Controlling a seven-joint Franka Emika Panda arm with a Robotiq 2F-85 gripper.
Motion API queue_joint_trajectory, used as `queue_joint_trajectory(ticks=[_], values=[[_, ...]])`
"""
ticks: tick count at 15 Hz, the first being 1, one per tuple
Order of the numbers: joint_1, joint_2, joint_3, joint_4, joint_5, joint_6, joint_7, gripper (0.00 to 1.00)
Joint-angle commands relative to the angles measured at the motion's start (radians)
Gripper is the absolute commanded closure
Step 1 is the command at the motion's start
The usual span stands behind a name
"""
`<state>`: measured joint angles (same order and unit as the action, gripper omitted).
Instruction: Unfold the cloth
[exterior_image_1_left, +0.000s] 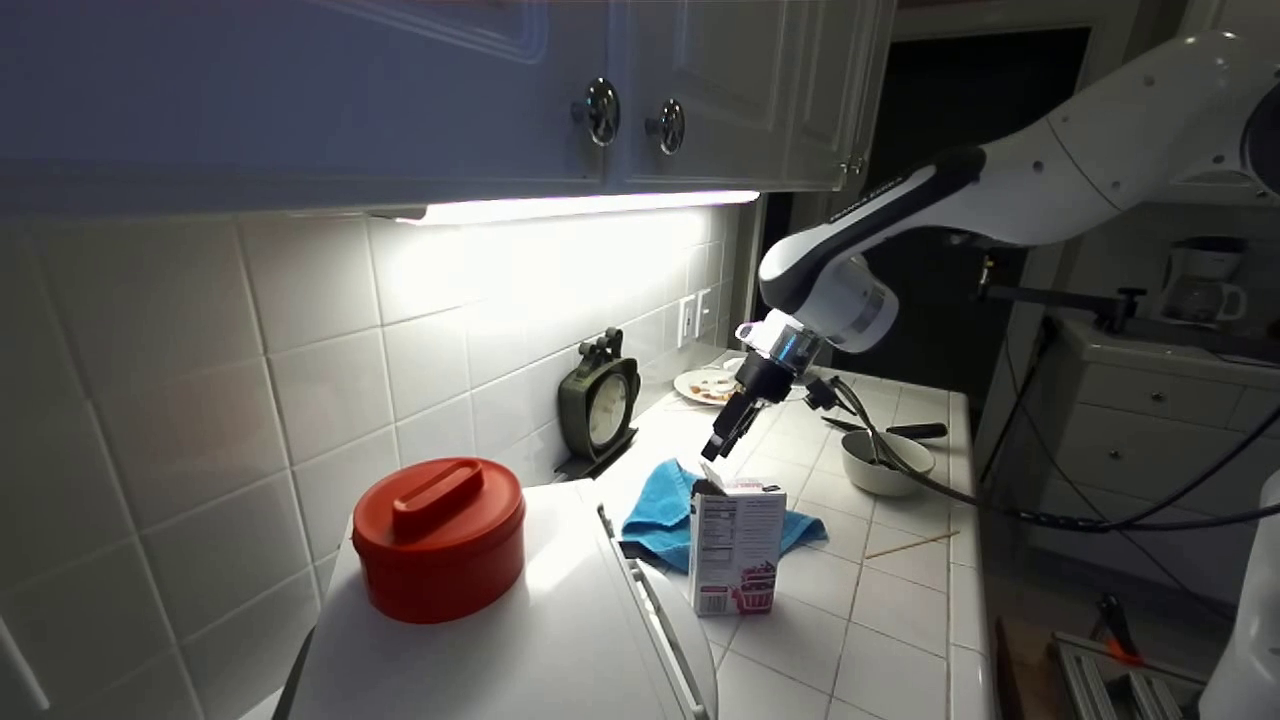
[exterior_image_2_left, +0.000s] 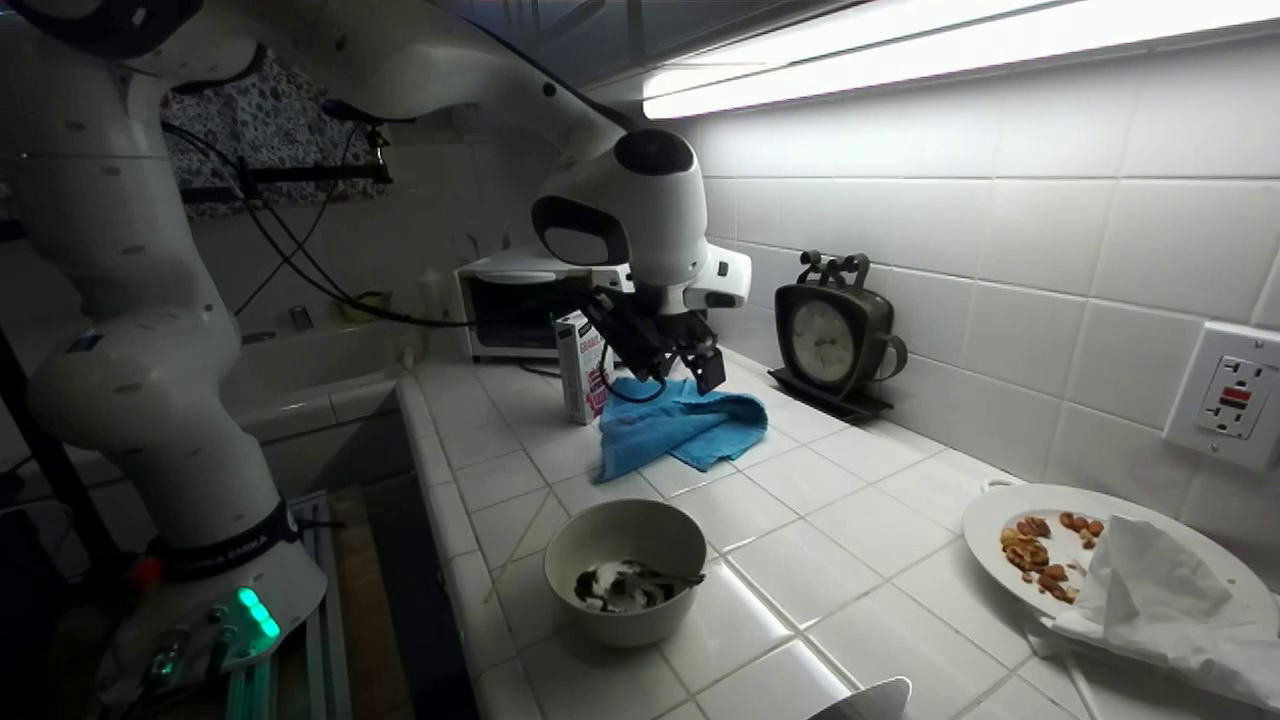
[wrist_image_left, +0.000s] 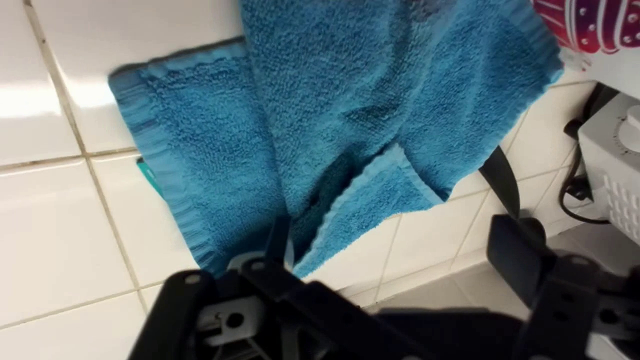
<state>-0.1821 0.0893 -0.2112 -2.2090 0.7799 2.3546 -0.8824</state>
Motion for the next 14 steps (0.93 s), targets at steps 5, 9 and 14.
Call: queue_joint_trajectory(ticks=[5, 9, 14], values=[[-0.030, 0.079, 0.029, 0.053, 0.114, -0.030, 0.091, 0.00], [-0.034, 0.099, 0.017, 0.053, 0.078, 0.029, 0.127, 0.00], [-0.036, 0.121, 0.050, 0.057, 0.188, 0.095, 0.168, 0.00]])
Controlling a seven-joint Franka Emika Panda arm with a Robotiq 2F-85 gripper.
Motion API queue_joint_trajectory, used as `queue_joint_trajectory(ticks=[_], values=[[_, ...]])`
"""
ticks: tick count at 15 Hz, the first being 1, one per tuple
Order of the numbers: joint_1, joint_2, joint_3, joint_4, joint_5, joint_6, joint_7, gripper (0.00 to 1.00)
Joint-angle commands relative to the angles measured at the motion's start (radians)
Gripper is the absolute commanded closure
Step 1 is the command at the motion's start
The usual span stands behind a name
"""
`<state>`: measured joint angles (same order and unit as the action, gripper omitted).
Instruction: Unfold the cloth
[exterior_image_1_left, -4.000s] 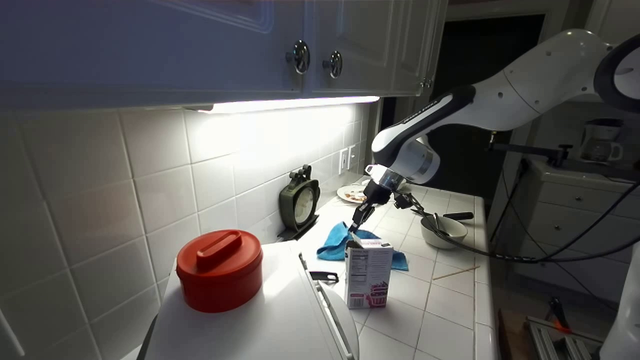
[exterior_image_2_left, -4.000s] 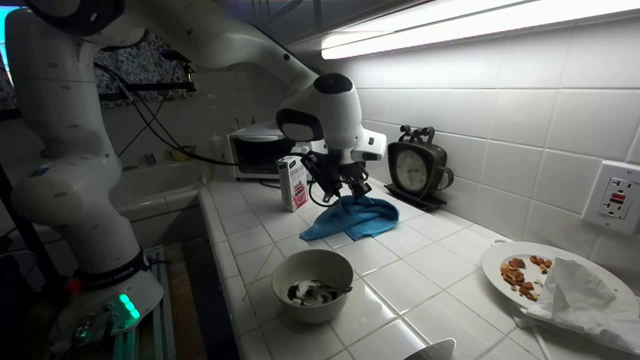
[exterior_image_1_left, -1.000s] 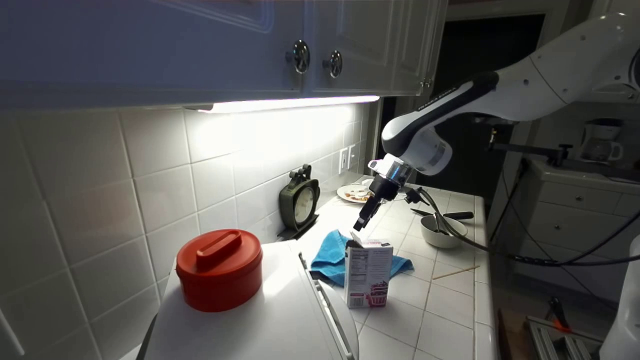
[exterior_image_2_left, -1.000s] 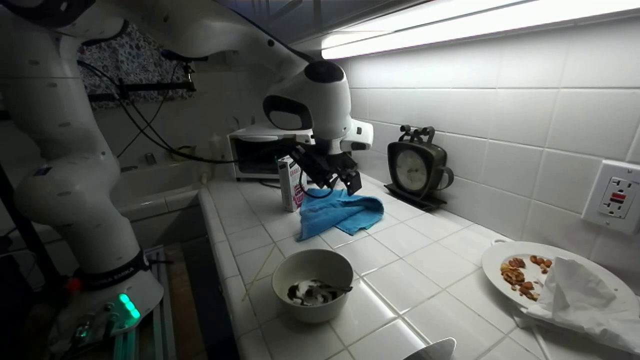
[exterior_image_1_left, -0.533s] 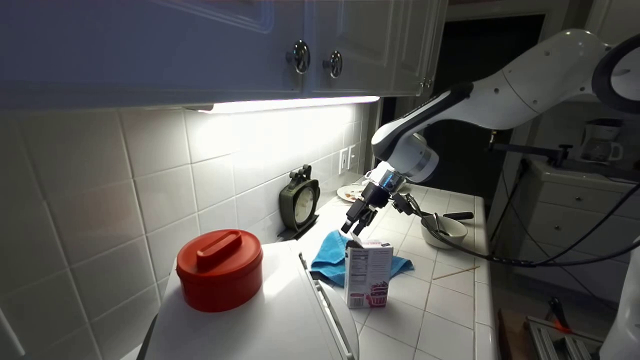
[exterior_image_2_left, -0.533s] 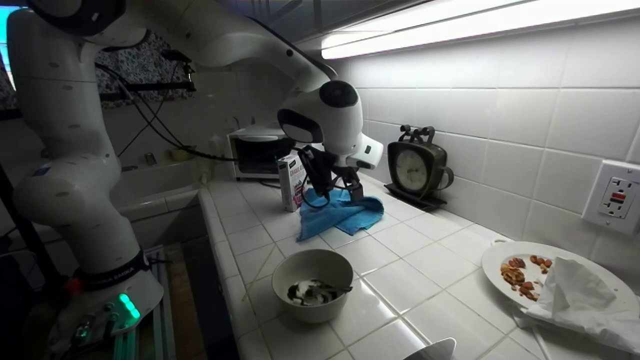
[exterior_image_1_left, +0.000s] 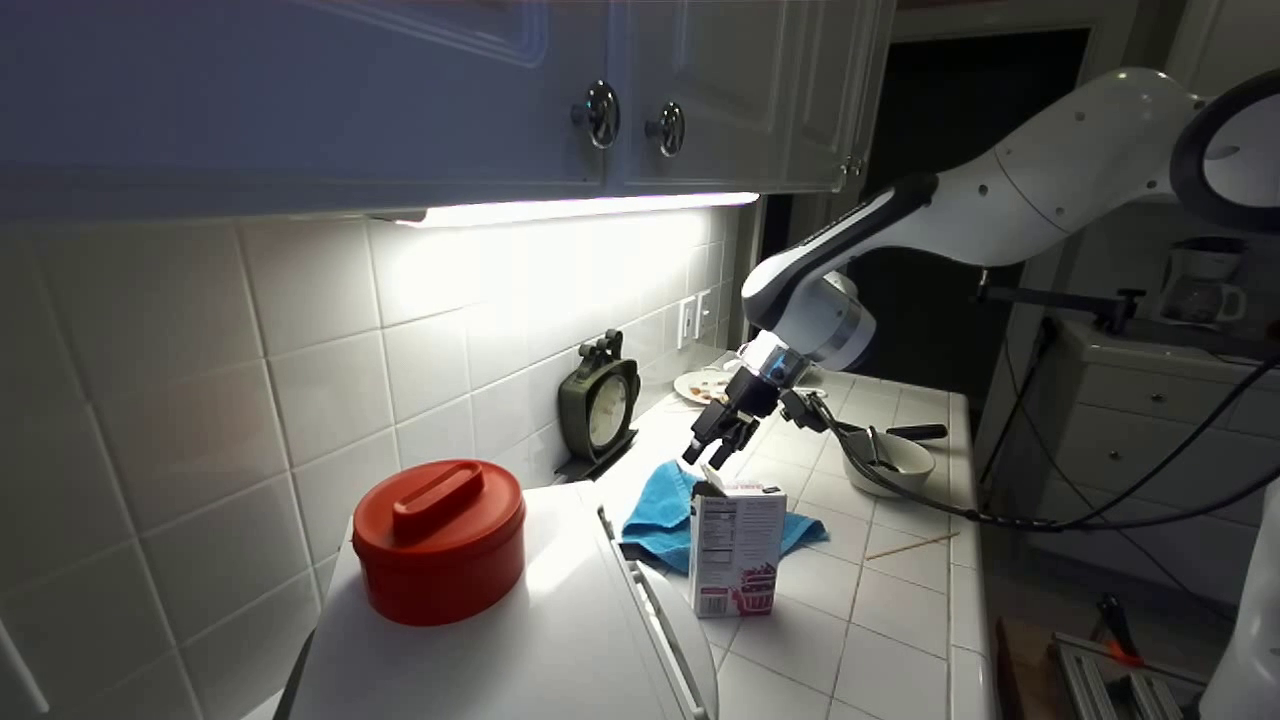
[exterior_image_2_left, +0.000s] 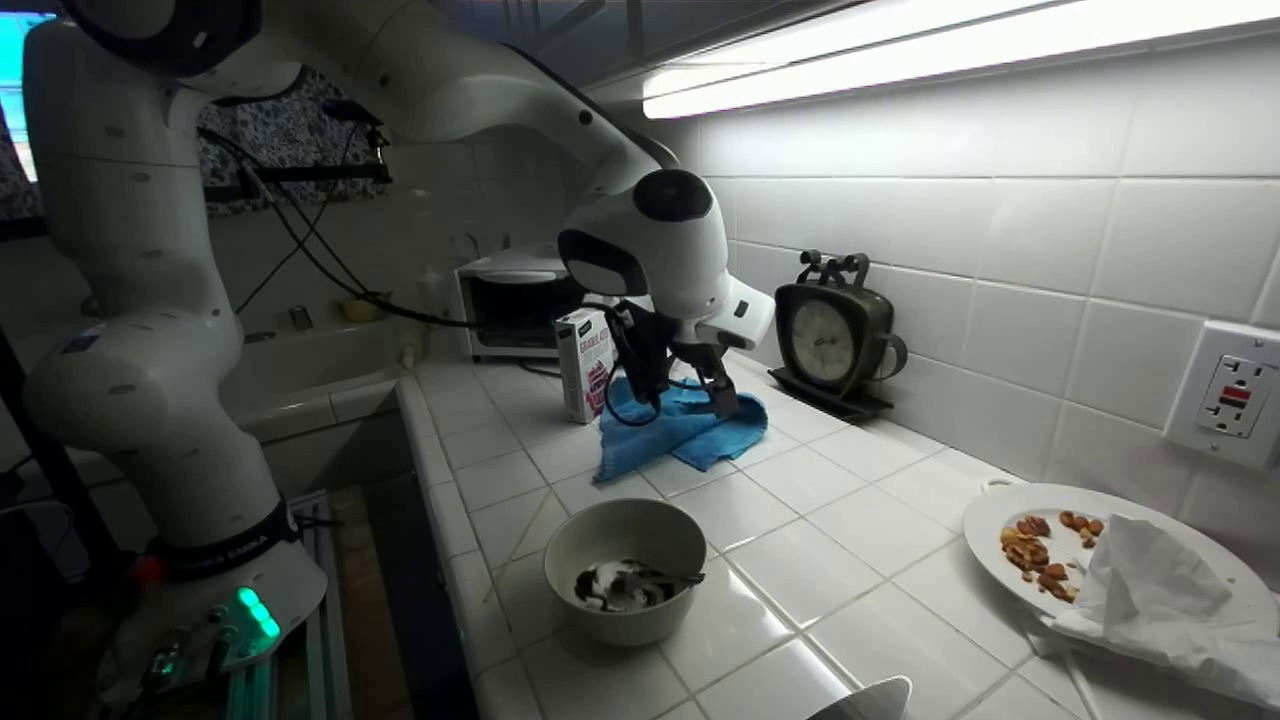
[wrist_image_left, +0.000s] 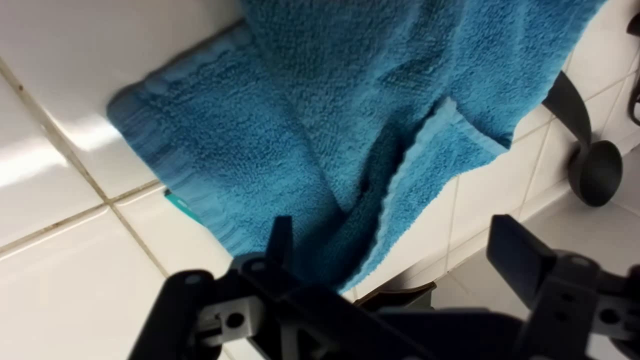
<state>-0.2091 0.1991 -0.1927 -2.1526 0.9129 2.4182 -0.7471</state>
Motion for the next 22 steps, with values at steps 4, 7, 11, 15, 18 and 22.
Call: queue_joint_trajectory(ticks=[4, 7, 11, 15, 18, 22], values=[[0.001, 0.011, 0.058, 0.005, 0.100, 0.032, 0.090, 0.00], [0.004, 0.024, 0.079, 0.015, 0.162, 0.026, 0.132, 0.00], [0.014, 0.042, 0.096, 0.026, 0.255, 0.033, 0.155, 0.14], [0.029, 0.037, 0.089, 0.015, 0.233, 0.032, 0.209, 0.09], [0.035, 0.021, 0.085, 0.002, 0.208, 0.042, 0.256, 0.08], [0.039, 0.015, 0.082, -0.005, 0.192, 0.064, 0.302, 0.12]])
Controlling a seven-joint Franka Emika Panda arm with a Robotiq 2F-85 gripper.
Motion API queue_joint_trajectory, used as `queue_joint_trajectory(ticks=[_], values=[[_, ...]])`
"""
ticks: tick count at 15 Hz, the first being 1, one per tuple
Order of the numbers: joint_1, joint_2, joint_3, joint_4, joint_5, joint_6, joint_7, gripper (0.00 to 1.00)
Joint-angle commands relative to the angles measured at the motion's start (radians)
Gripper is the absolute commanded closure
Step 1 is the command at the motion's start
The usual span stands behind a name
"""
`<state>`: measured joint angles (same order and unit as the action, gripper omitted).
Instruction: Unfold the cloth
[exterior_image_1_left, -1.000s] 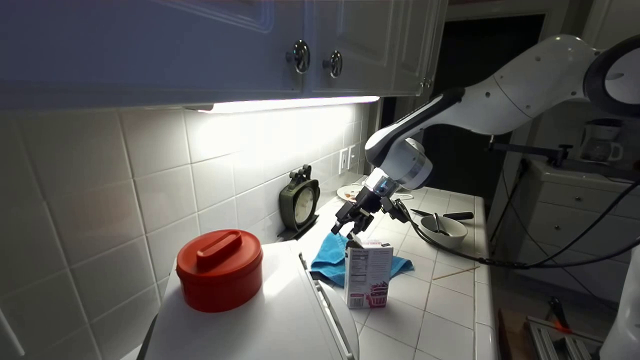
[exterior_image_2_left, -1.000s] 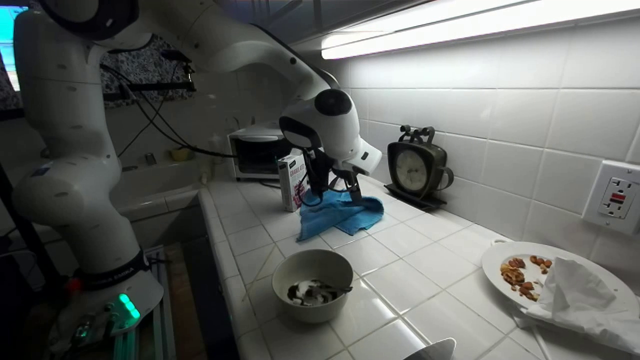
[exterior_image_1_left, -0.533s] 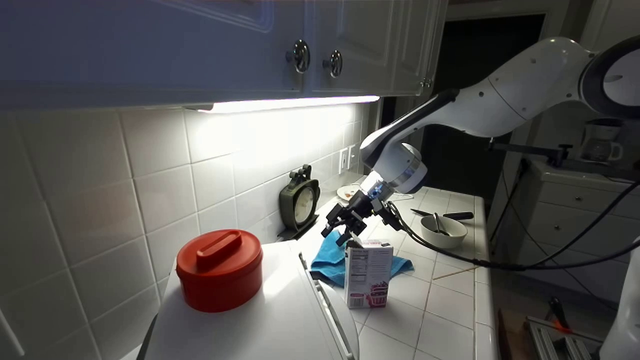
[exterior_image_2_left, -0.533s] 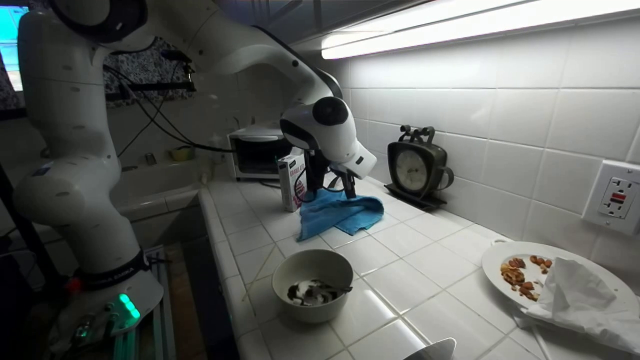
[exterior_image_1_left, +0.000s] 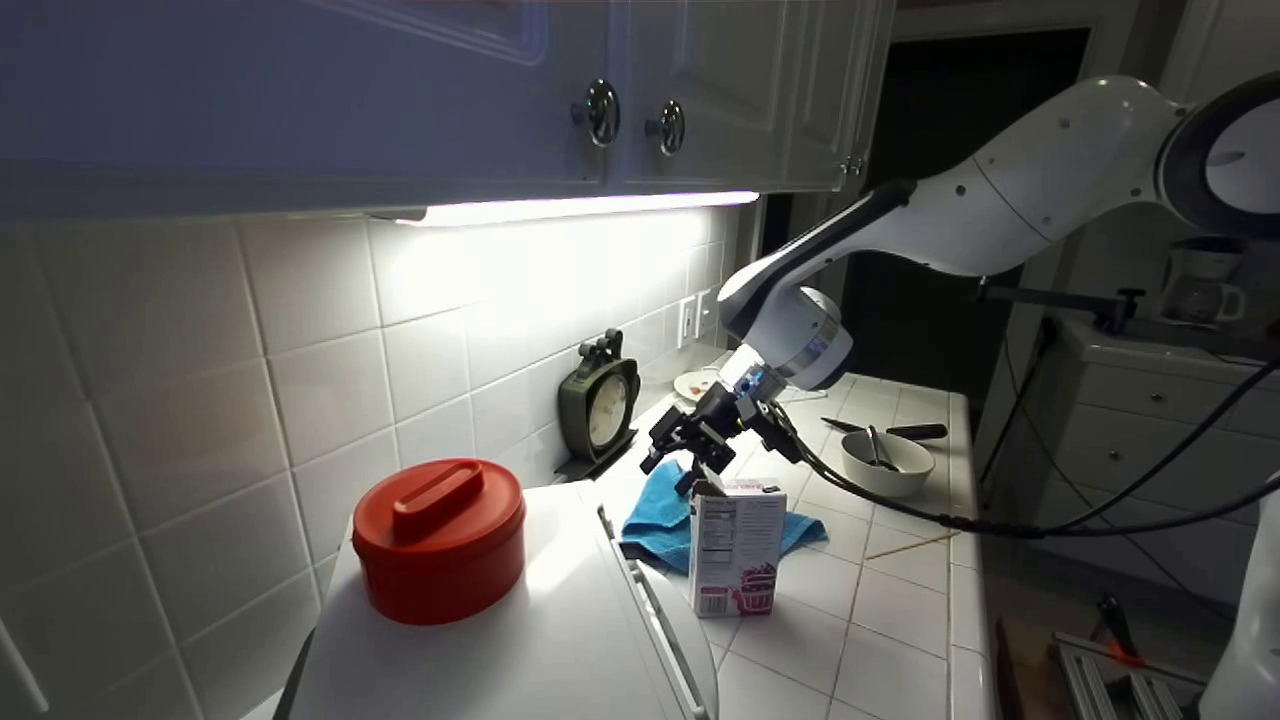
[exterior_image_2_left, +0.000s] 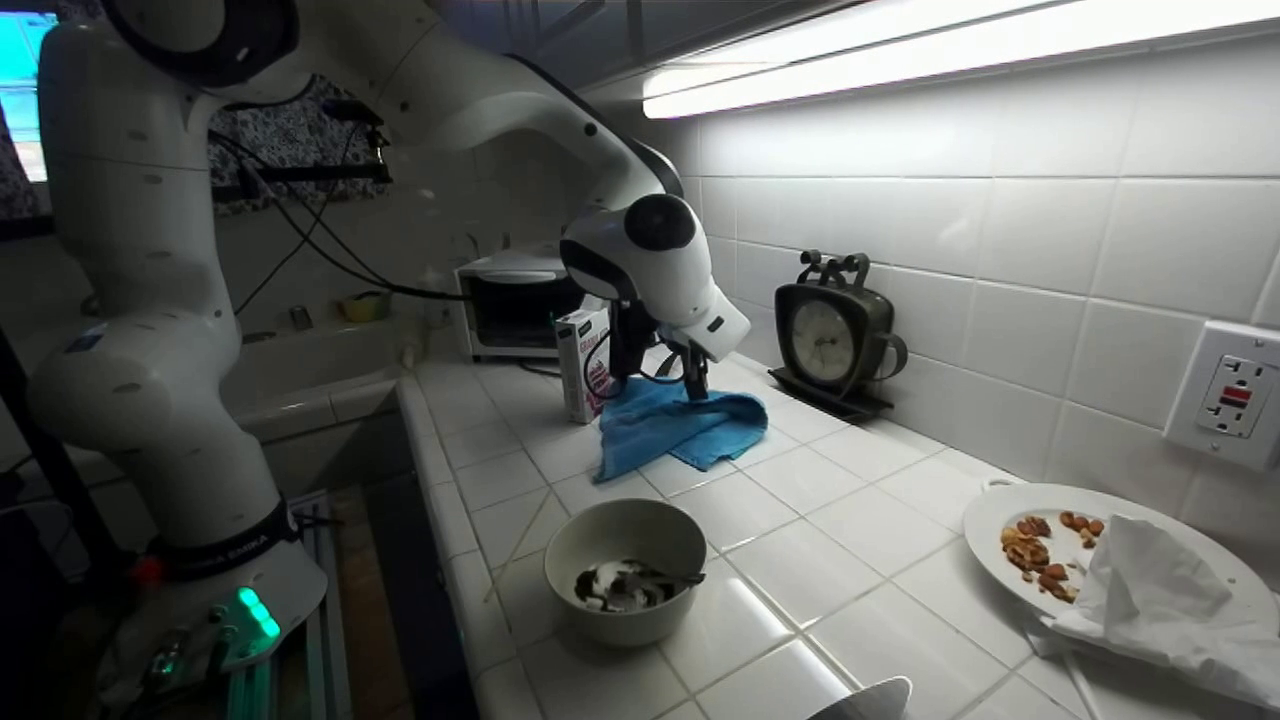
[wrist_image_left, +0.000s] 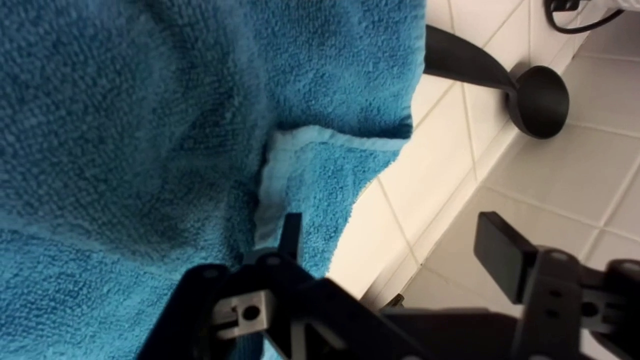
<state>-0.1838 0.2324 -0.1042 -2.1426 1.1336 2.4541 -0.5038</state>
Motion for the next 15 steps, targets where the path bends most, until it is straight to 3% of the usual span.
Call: queue_joint_trajectory(ticks=[1, 7, 15], values=[[0.014, -0.021, -0.007, -0.019, -0.033, 0.032, 0.069, 0.11], [0.015, -0.041, -0.015, -0.039, -0.086, 0.042, 0.129, 0.04], [0.013, -0.027, -0.010, -0.048, -0.115, 0.053, 0.158, 0.06]])
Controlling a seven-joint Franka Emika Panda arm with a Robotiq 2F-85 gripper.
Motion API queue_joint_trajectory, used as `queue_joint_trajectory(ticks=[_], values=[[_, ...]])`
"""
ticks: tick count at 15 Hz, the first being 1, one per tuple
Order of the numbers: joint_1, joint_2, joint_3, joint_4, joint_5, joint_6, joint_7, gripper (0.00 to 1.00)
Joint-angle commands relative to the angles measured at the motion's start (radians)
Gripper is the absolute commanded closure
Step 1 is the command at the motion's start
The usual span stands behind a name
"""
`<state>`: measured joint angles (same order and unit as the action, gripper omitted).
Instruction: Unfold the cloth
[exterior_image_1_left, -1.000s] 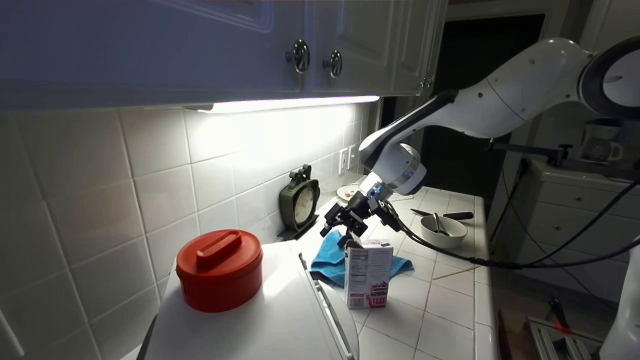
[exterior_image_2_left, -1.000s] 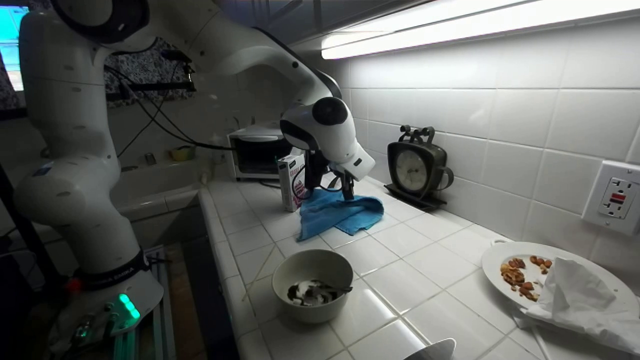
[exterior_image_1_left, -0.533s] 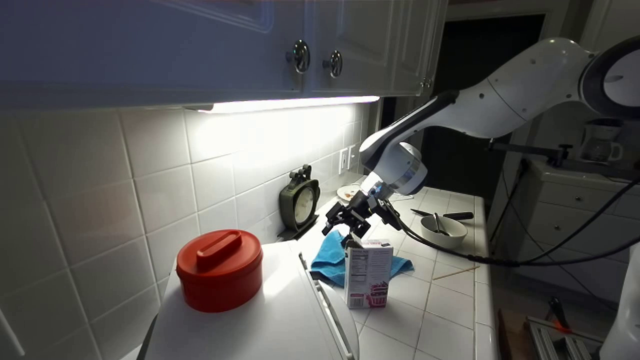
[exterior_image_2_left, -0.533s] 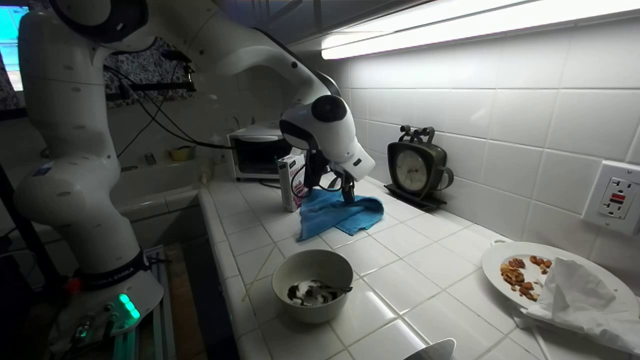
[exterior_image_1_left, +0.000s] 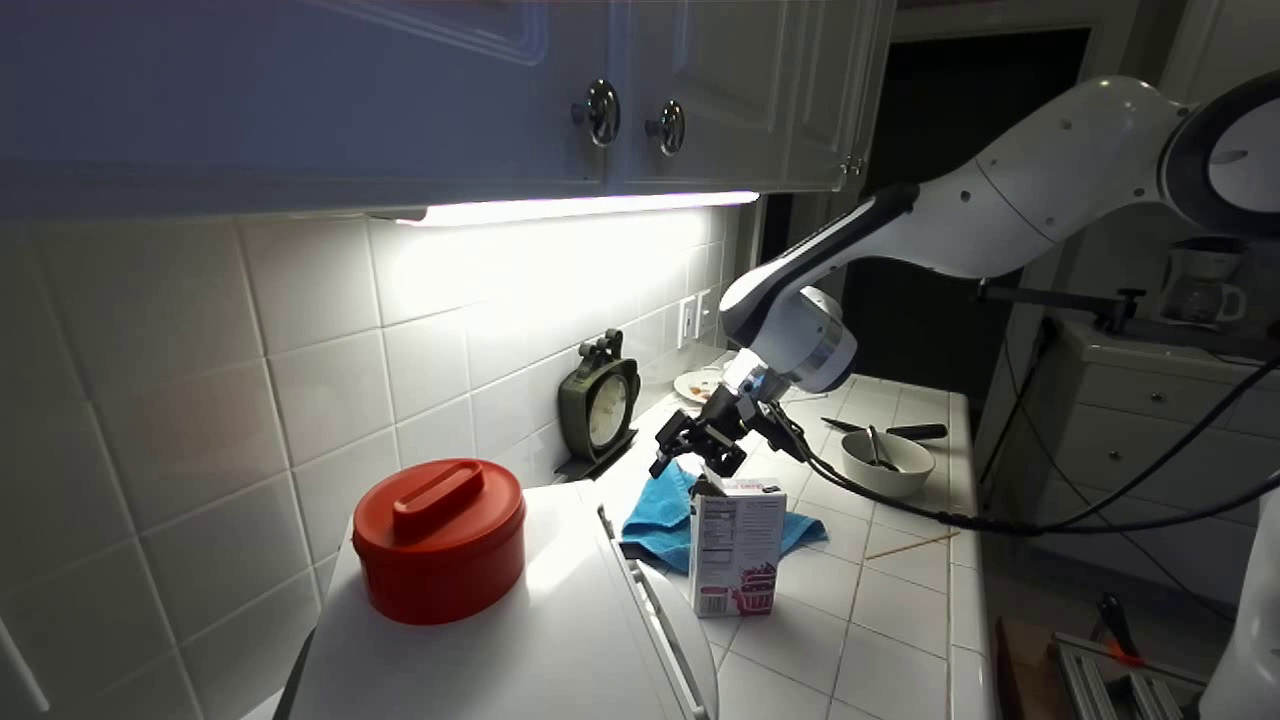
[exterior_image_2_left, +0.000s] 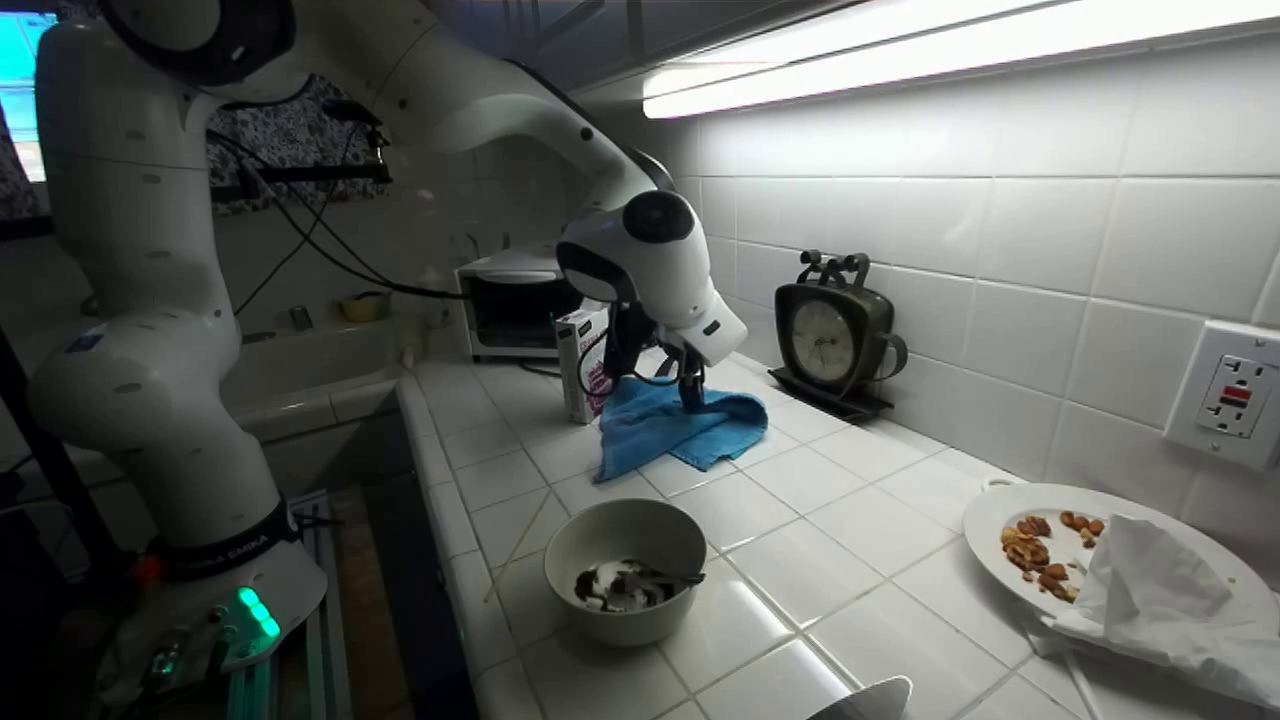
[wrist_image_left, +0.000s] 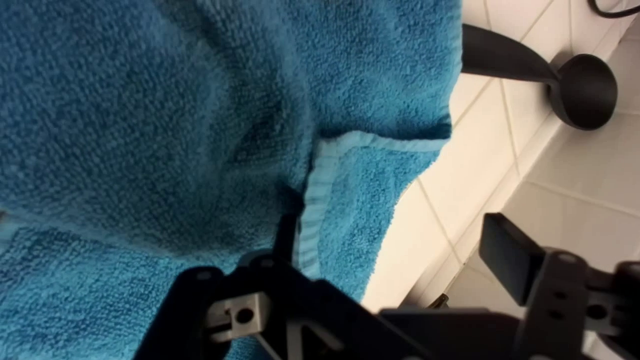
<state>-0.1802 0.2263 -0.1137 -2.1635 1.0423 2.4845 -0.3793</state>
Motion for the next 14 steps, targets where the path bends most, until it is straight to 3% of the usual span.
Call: queue_joint_trajectory(ticks=[1, 7, 12, 13, 14], values=[[0.009, -0.019, 0.002, -0.027, -0.013, 0.029, 0.023, 0.07], [0.007, -0.017, 0.018, -0.015, 0.021, 0.049, -0.007, 0.19], [0.007, -0.007, 0.025, -0.009, 0.027, 0.048, -0.010, 0.22], [0.007, -0.008, 0.028, -0.008, 0.035, 0.047, -0.018, 0.26], [0.007, -0.006, 0.030, -0.004, 0.040, 0.046, -0.023, 0.43]])
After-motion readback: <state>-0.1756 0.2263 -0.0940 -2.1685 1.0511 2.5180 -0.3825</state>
